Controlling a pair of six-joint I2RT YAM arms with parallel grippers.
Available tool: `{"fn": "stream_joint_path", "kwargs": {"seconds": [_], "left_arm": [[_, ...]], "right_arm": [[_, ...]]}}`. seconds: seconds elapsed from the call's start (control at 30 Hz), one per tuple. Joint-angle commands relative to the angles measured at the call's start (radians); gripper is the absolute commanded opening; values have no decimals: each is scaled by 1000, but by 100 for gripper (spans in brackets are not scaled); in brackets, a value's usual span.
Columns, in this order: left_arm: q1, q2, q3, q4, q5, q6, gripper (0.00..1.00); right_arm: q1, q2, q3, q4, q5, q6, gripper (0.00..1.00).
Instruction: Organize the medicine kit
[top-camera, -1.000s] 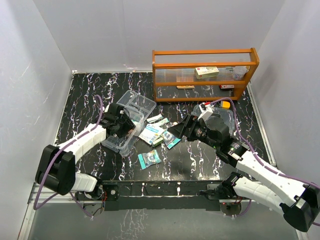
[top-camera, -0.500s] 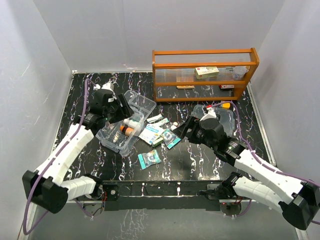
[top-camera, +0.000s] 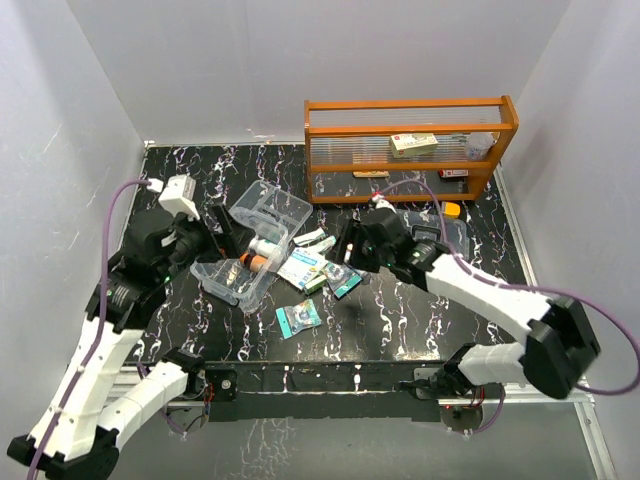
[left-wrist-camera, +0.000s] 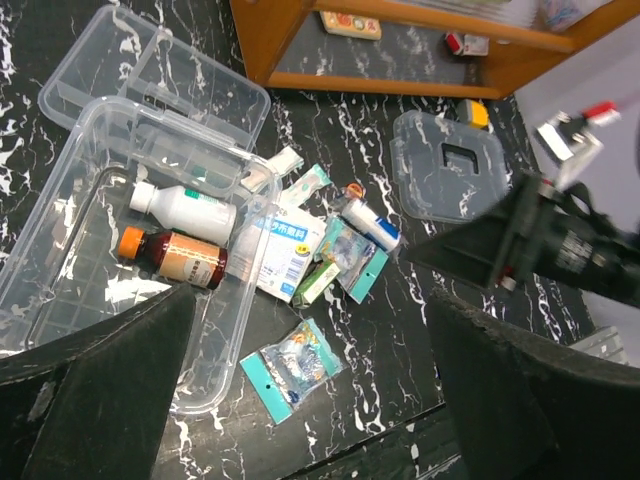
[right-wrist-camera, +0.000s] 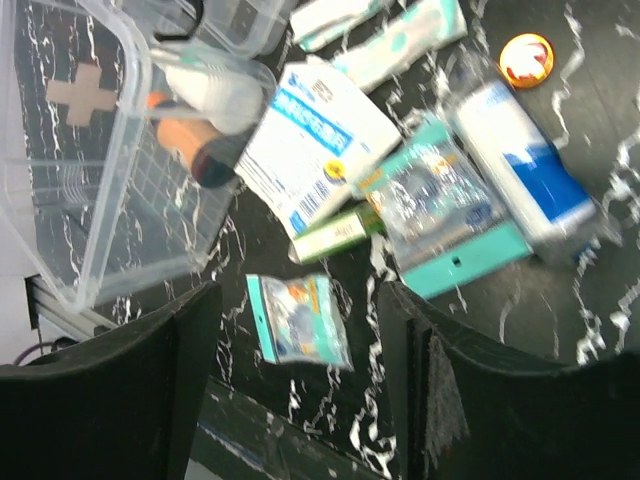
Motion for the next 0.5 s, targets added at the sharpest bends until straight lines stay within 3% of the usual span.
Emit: {"fn": "stream_joint_path", "kwargs": {"seconds": [0.0, 0.17, 0.47], "left_arm": [[2, -66, -4, -47, 9, 5, 99], [3, -92, 31, -89, 26, 2, 99], [2, -133, 0, -38, -20, 15, 99]], "right_arm": [[10, 163, 172, 0, 32, -52, 59], [19, 350, 297, -16, 87, -91, 49], [21, 570, 381, -33, 76, -112, 46]]}}
